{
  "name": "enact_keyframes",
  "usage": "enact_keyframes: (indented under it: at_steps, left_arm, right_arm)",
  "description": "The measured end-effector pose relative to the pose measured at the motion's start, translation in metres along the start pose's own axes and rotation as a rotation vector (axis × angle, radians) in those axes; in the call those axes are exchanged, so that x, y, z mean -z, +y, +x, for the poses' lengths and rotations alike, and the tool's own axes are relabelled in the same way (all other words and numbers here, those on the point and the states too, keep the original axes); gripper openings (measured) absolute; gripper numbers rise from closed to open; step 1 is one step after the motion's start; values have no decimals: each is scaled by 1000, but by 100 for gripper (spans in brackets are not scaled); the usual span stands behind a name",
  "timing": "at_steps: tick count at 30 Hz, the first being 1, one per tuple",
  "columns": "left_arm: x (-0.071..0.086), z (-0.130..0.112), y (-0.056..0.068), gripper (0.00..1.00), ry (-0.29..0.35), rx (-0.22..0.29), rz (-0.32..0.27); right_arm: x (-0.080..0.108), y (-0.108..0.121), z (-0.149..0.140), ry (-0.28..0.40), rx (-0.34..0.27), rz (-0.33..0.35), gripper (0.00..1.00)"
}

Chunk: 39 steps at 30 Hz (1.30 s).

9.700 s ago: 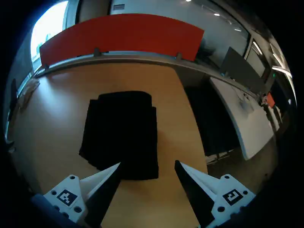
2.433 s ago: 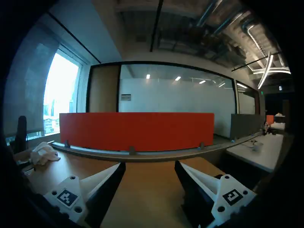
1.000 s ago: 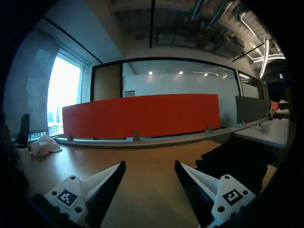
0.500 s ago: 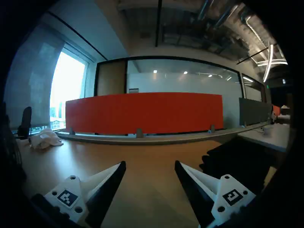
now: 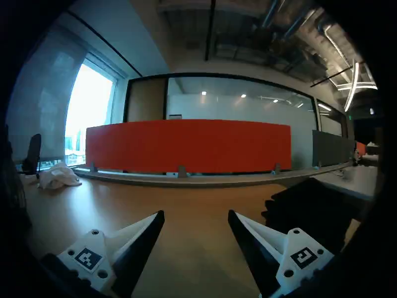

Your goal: Fold towel

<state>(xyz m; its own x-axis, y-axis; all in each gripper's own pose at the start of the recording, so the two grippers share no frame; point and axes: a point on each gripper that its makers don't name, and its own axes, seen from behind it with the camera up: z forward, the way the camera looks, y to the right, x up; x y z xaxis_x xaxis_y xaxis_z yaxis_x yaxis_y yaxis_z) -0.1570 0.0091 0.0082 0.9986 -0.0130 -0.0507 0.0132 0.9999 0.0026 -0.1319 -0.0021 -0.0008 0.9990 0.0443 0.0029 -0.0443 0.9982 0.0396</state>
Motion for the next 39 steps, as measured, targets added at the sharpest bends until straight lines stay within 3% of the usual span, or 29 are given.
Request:
enact_keyframes:
  at_steps: [39]
  left_arm:
    - [0, 2, 0, 96, -1, 0, 0]
  right_arm:
    - [2, -2, 6, 13, -4, 1, 100]
